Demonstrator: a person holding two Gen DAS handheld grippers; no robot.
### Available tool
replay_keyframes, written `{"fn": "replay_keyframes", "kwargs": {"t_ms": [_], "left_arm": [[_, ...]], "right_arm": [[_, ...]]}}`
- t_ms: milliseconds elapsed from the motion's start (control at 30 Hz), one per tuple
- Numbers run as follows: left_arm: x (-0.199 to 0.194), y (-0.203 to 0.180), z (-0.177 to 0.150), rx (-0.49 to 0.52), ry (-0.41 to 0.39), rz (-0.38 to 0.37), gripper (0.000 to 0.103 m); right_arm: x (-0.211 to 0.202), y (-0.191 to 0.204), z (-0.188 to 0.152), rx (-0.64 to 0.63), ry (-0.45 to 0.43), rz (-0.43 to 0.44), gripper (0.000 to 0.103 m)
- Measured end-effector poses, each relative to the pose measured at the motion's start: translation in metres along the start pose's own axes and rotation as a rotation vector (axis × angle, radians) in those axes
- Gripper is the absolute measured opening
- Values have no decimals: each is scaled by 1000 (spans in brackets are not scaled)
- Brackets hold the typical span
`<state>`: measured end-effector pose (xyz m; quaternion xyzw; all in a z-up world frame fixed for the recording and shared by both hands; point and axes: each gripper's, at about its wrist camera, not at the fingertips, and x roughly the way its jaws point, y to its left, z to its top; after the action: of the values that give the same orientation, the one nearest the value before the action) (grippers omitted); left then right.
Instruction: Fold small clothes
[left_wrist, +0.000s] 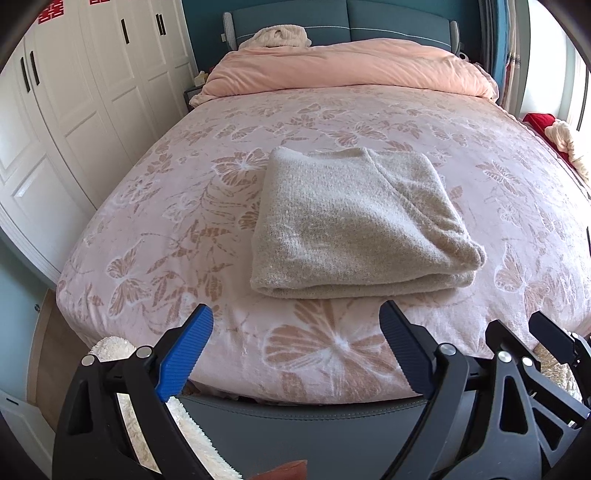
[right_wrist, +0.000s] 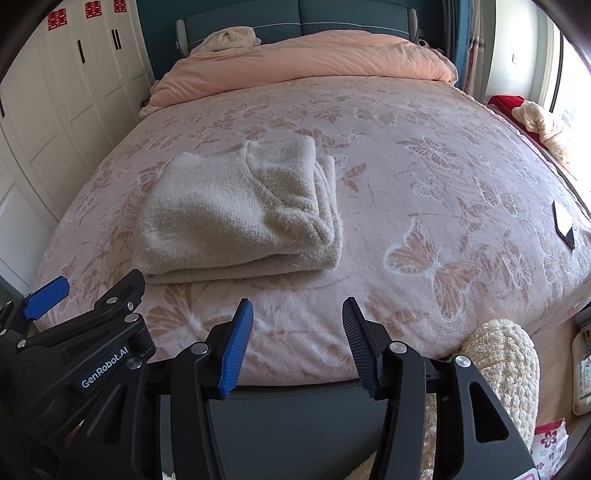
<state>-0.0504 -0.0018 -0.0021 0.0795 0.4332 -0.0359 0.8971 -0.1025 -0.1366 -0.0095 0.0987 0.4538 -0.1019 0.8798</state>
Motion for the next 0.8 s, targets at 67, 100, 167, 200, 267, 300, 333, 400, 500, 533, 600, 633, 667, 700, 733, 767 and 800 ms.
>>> {"fn": "replay_keyframes", "kwargs": {"t_ms": [67,100,167,200,267,300,333,400,500,533,600,633,667,700,733,767,800], "left_arm": [[0,0,0,0,-1,0,88],[0,0,0,1,-1,0,88],[0,0,-1,1,1,-1,87],[0,-1,-1,1,0,0,87],[0,0,-1,4,1,-1,86],[0,-1,-1,2,1,-1,86],[1,0,-1,1,1,-1,86],[1,-1,-1,0,1,1,86],[1,-2,-2,6,-6,6,85],[1,-2,-2,9,-8,9,85],[1,-4,-2,15,-11,4,83],[1,-4,-3,17,-12,6,83],[1,-4,-3,19,-13,6,83],[1,-5,-3,21,-14,8,83],[1,-5,-3,22,-13,10,83],[1,-5,-3,22,-11,9,83],[1,-5,-4,22,-9,8,83]], "right_arm": [[1,0,0,0,1,1,51],[1,-1,0,0,2,1,51],[2,-1,-1,-1,3,-1,51],[2,-1,0,-3,3,0,51],[2,-1,0,-3,4,1,51],[2,-1,-1,-4,4,0,51],[2,-1,0,-3,4,2,51],[2,0,0,-4,4,-1,51],[2,1,-2,-3,5,0,49],[2,1,-2,-4,6,0,49],[3,2,-2,-4,7,-2,46],[3,2,-2,-6,8,-4,46],[3,1,-3,-6,9,-5,45],[4,1,-3,-6,11,-4,44],[4,1,-2,-7,14,-4,44],[4,0,-3,-7,15,-6,44],[5,0,-2,-10,17,-6,43]]}}
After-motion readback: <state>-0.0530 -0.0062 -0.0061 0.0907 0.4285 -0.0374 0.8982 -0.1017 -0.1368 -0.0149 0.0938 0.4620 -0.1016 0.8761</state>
